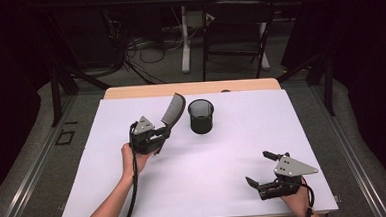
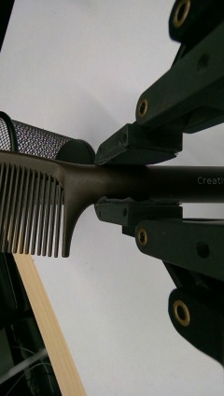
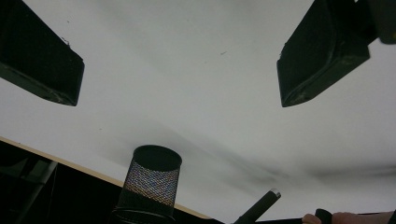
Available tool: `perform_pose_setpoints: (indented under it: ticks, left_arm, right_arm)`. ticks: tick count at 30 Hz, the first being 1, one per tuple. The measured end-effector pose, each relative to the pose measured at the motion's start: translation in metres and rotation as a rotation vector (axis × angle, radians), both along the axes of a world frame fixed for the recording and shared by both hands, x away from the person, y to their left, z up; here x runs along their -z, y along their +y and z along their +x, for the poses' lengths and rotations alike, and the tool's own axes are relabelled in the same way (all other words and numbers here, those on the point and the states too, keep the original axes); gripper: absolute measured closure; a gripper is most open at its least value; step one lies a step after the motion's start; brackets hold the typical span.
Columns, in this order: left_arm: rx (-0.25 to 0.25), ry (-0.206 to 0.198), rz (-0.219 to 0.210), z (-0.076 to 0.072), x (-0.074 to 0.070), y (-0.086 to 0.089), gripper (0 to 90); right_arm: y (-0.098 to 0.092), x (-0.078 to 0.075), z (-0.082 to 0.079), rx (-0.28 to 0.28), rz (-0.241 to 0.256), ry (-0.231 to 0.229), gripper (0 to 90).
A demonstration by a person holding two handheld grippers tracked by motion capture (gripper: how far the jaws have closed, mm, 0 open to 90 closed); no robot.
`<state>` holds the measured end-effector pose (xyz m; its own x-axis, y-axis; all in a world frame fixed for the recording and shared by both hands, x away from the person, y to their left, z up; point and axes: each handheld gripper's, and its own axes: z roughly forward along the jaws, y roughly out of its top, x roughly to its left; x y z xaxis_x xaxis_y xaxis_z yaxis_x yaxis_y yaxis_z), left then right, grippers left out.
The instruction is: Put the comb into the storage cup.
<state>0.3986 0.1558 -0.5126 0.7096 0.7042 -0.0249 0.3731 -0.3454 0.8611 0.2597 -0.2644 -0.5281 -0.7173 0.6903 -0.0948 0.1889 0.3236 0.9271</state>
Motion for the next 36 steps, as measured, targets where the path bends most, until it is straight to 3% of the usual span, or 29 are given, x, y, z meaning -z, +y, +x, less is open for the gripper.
perform_pose_setpoints:
  ticks: [25,36]
  left_arm:
    - [-0.009,-0.011,-0.069,0.007,-0.011,0.001,72.5]
    - [-0.003,-0.012,-0.08,0.014,-0.015,-0.004,72.5]
  right_arm:
    - [0.001,0.001,0.0,0.002,-0.001,0.001,0.2]
    - [0.001,0.002,0.0,0.003,0.004,0.01,0.2]
